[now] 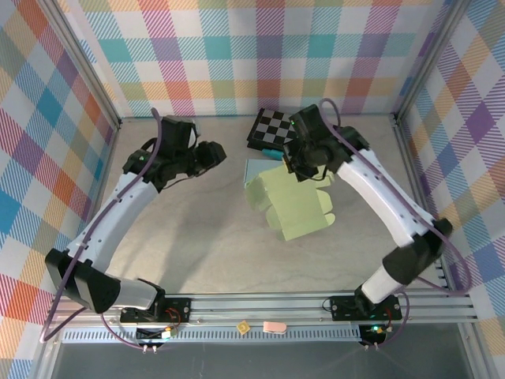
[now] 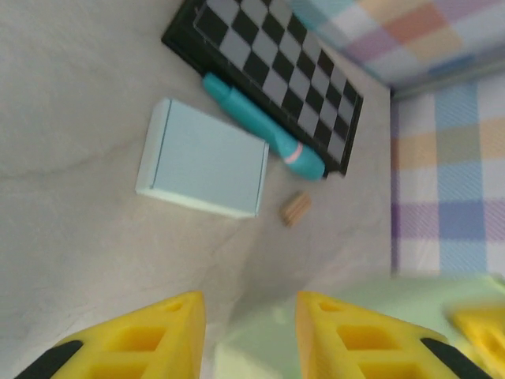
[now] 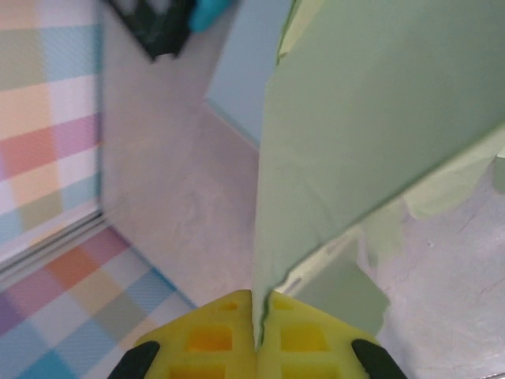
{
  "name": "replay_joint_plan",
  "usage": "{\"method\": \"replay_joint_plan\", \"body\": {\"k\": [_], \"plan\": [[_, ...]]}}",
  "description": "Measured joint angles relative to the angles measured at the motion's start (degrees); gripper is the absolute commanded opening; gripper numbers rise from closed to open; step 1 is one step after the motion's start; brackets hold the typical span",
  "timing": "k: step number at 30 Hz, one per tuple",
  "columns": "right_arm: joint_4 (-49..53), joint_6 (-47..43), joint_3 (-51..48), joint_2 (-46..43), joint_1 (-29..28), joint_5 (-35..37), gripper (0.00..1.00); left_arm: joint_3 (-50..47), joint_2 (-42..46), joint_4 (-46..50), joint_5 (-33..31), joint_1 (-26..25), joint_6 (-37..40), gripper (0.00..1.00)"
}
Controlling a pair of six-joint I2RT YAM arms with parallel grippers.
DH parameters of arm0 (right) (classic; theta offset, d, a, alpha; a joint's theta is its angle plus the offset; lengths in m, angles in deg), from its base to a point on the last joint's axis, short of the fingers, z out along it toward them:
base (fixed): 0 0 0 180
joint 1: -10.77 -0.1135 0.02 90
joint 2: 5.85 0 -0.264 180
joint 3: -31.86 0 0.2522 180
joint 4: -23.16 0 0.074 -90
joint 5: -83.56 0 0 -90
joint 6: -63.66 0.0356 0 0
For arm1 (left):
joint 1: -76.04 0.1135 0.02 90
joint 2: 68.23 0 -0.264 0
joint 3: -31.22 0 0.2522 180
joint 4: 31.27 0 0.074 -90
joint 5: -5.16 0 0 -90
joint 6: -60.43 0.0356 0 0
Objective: Fold the paper box
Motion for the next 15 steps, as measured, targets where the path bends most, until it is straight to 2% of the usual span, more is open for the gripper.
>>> {"method": "replay_joint_plan", "body": {"k": [4,6,11,15], "plan": [[-3.72,0.7,-3.19,4.96,2.97,-4.02,0.0,-4.48,2.43,1.07,1.18,-1.2,3.06,0.37],[-4.5,0.96,-4.17,4.92,3.06,-4.92,0.0,-5.18,2.51,0.98,1.68,-1.44,2.54,0.41],[-9.05,2.4,-7.85,2.84,3.06,-7.39,0.0,-4.9,1.44,-2.29,1.64,-4.2,-4.9,0.46],[-11.5,3.52,-11.02,1.6,3.28,-8.44,0.0,-4.26,-2.69,-5.29,0.48,-7.98,-12.02,0.48]]}}
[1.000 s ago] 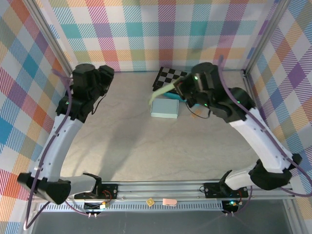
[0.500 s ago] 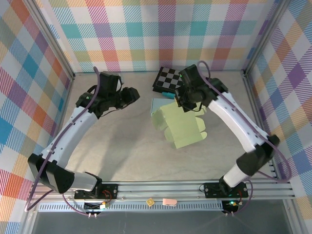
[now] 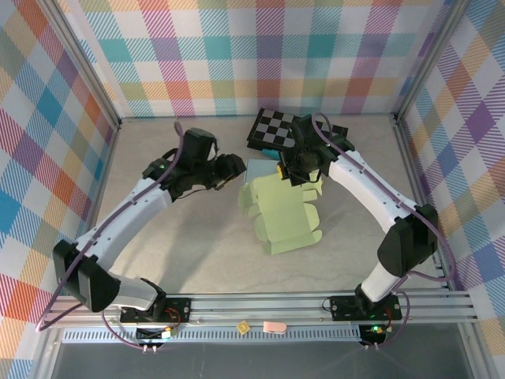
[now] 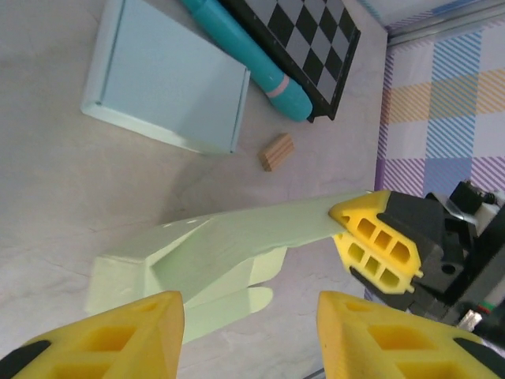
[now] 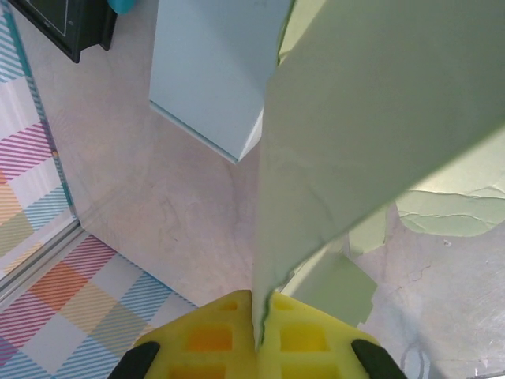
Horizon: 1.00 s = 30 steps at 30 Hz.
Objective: Fold the paper box
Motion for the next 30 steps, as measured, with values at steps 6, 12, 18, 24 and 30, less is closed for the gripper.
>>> {"method": "replay_joint_plan", "body": {"k": [6,12,18,24,30], "plan": [[-2.73,1.03,-2.45,-0.79,0.83,-0.81,0.0,1.51,-6.25,-1.27,-1.9,-1.36,-6.45,0.49],[-5.46,1.64,-4.35,-1.57,1.2,-1.64,0.0,2.36,-8.7,-1.64,-2.01,-1.36,-11.02,0.49],[-7.58,2.05,-5.66,-1.77,1.29,-2.38,0.0,2.36,-9.25,-4.0,-1.33,-1.42,-15.1,0.49],[-9.25,2.27,-6.32,-2.23,1.29,-2.4,0.0,2.36,-9.79,-6.99,0.17,-1.57,-18.25,0.47],[-10.25,2.32,-7.45,-2.47,1.6,-2.43,0.0,2.36,-10.84,-7.58,1.25,-1.57,-20.13,0.47]]}}
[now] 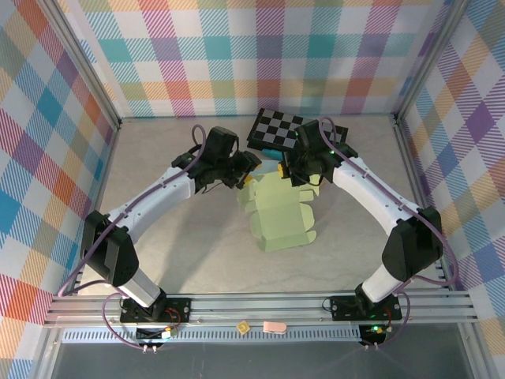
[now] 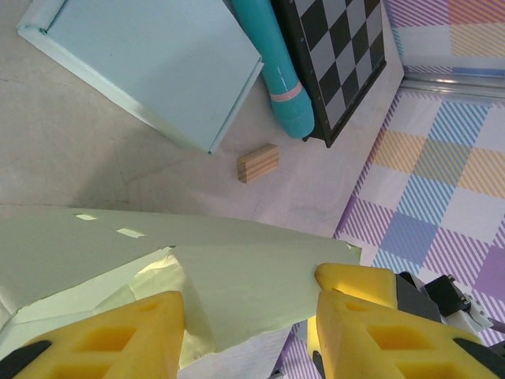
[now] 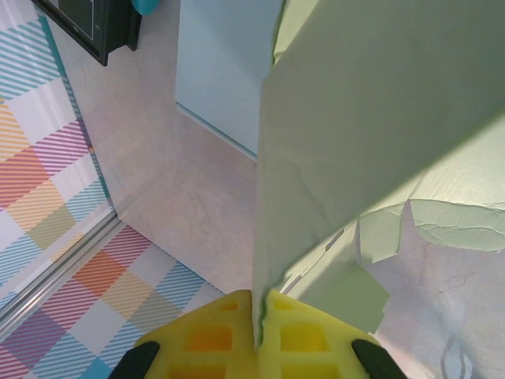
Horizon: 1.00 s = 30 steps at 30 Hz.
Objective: Fold the paper box
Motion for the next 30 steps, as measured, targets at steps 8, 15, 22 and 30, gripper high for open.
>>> {"method": "replay_joint_plan", "body": {"k": [8,15,22,30], "plan": [[-2.34,-0.02,-1.99,-1.31,0.02,0.04,0.0,-0.22,-0.48,-1.55,0.31,-0.37,-2.54,0.4],[-7.13,-0.04,-5.86,-3.56,0.68,0.07,0.0,-1.25,-0.5,-3.13,-0.55,-0.37,-4.57,0.17],[-9.55,0.68,-8.92,-5.88,0.94,0.15,0.0,-1.36,-0.26,-5.68,-0.81,-0.24,-2.78,0.43],[-8.63,2.67,-8.92,-5.92,3.91,-1.95,0.0,-8.7,8.24,-9.7,1.68,8.63,2.43,0.25]]}}
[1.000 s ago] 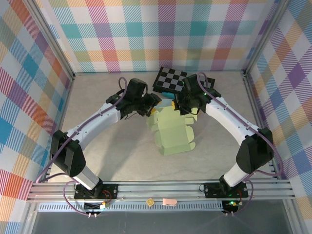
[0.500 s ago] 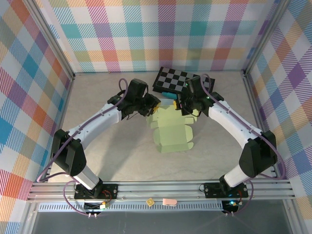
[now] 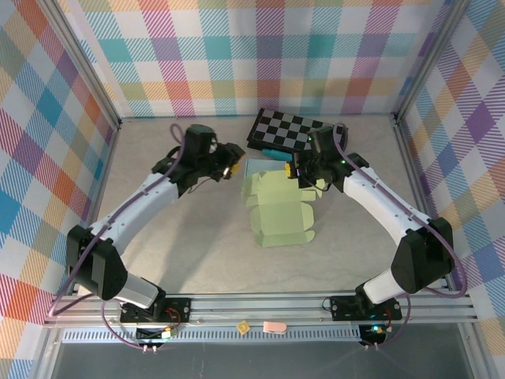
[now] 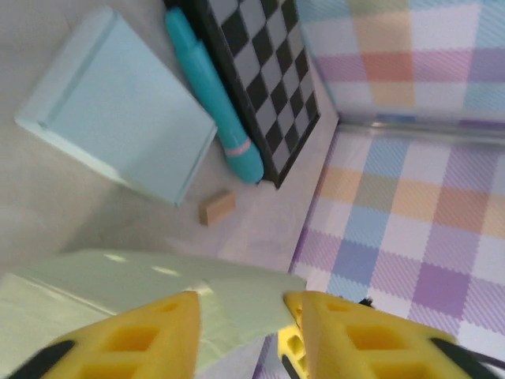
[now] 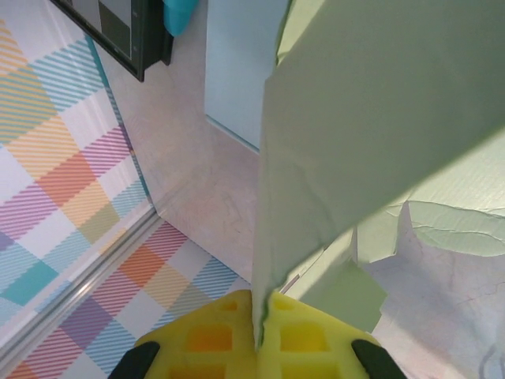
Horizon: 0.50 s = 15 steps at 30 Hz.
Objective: Fold the paper box
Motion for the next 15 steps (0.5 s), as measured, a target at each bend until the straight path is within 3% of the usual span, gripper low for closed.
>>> {"method": "replay_joint_plan", "body": {"k": [4,15], "plan": [[0.87,2.32,0.11,-0.07,1.49,-0.59,0.0,-11.45,0.74,-7.41,2.78,5.16,2.03,0.18],[1.88,7.28,0.13,-0.57,4.24,-1.55,0.0,-27.71,-8.85,-30.03,8.7,1.81,0.11,0.13]]}}
